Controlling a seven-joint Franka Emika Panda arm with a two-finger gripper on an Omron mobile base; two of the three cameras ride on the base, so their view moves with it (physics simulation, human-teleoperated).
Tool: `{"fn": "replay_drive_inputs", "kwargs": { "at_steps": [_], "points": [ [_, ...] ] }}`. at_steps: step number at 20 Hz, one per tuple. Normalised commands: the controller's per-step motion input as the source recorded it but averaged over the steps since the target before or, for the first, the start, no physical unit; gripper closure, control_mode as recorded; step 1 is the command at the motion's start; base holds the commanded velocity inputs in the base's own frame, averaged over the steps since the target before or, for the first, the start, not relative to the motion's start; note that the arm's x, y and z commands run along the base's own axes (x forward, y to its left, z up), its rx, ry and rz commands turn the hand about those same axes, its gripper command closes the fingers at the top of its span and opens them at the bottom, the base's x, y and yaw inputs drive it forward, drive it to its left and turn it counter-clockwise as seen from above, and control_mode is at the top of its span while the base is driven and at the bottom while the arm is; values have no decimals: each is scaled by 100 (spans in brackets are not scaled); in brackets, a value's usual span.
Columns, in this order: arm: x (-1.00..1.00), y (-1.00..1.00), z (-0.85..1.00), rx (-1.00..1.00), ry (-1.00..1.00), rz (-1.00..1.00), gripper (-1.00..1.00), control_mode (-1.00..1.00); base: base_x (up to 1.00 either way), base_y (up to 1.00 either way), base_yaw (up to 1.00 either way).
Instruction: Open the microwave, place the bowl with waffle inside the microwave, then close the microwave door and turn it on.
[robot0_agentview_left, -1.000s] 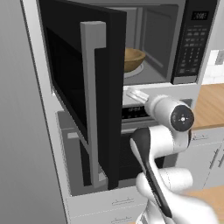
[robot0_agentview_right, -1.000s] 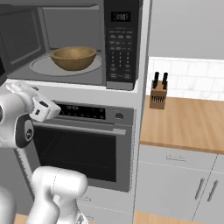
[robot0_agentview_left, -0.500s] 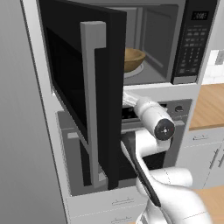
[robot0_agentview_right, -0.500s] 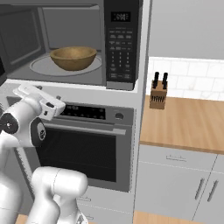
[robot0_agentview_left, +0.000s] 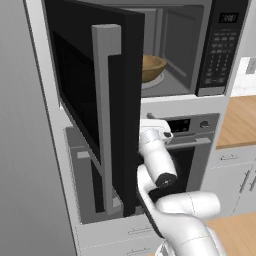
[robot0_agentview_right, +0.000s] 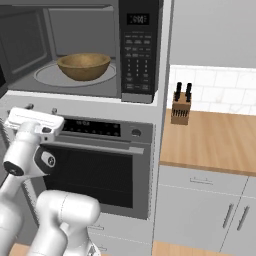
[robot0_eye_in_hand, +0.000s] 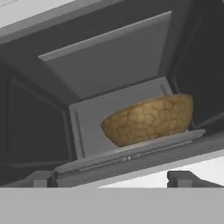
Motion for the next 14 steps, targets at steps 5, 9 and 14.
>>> {"fn": "replay_drive_inputs", "kwargs": {
  "at_steps": [5,9,14],
  "points": [
    [-6,52,-3,-12,-23,-4,-100,-100,0,0,0],
    [-3,60,0,-11,-7,-10,-100,-100,0,0,0],
    [-3,57,0,-6,-4,-8,-100,-100,0,0,0]
  ]
}}
